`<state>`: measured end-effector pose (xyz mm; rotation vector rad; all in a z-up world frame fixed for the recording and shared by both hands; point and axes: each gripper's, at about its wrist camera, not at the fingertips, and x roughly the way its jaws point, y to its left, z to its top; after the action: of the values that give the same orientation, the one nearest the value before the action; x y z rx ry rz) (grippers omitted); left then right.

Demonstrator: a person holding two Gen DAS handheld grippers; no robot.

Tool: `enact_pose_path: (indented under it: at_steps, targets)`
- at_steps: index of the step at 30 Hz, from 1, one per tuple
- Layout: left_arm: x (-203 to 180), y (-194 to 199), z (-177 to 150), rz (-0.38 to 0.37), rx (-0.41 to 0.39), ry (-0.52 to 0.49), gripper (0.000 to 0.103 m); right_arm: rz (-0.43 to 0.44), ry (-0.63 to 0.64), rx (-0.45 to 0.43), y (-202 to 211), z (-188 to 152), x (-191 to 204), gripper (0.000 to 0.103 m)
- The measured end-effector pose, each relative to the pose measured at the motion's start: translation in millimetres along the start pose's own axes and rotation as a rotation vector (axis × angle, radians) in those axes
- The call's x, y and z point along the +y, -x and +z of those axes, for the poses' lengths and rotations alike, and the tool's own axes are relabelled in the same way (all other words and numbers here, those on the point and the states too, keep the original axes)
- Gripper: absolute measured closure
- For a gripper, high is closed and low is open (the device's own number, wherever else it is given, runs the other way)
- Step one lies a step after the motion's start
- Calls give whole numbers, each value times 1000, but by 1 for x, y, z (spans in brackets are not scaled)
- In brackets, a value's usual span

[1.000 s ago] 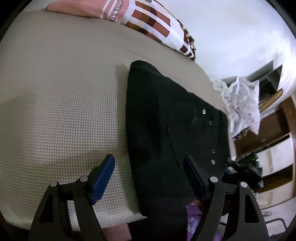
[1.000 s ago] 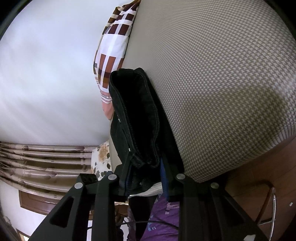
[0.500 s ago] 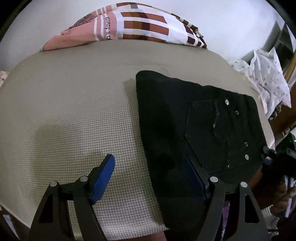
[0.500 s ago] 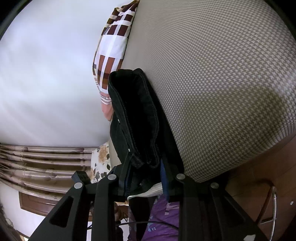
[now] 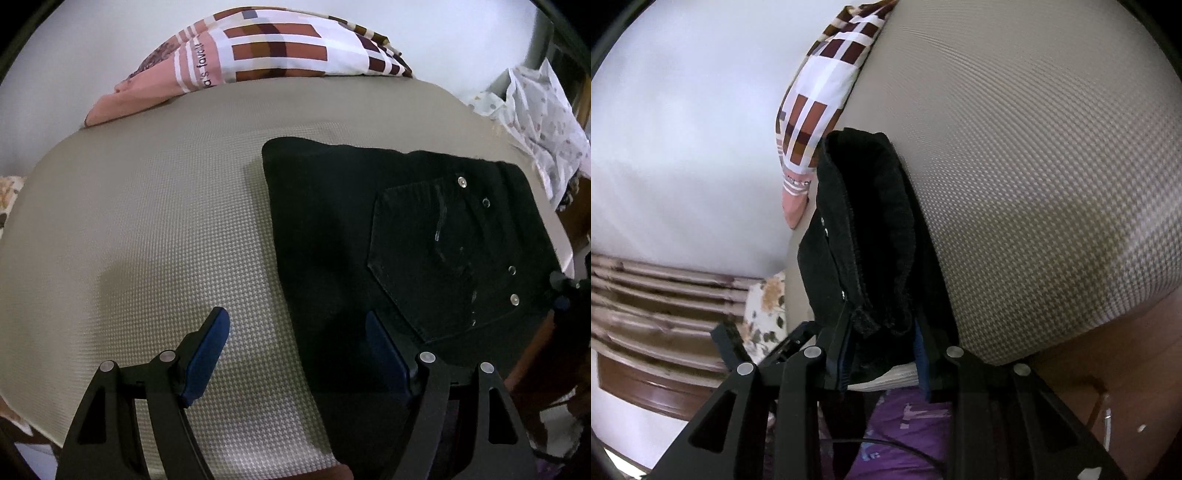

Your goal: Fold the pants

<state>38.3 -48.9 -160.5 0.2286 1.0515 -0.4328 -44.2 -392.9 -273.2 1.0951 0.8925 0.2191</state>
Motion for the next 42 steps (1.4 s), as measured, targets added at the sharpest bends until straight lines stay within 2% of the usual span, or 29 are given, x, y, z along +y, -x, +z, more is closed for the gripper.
enact_pose_path:
  at_steps: [7,12,14,23,27,37,40,42]
  targets:
    - [-3,-3,2,20,8,-19,25,-55,71,1,0,2,10,73]
    - [-4,-4,5,25,10,-30,22,-169,221,-29,5,2,35,64]
    - [-5,-5,6,25,11,-35,21,-188,252,-38,6,4,39,58]
    - [-6,-8,12,27,15,-58,18,-192,263,-37,-1,21,38,49]
    - [-6,-9,12,21,14,-60,17,-198,279,-17,-11,25,39,49]
    - [6,-18,17,-86,46,-26,17,-187,301,39,-26,36,32,47]
    - [15,-25,20,-156,77,7,17,-140,294,68,-28,39,26,41]
    - [22,-30,22,-215,97,43,17,-89,274,91,-28,43,23,33]
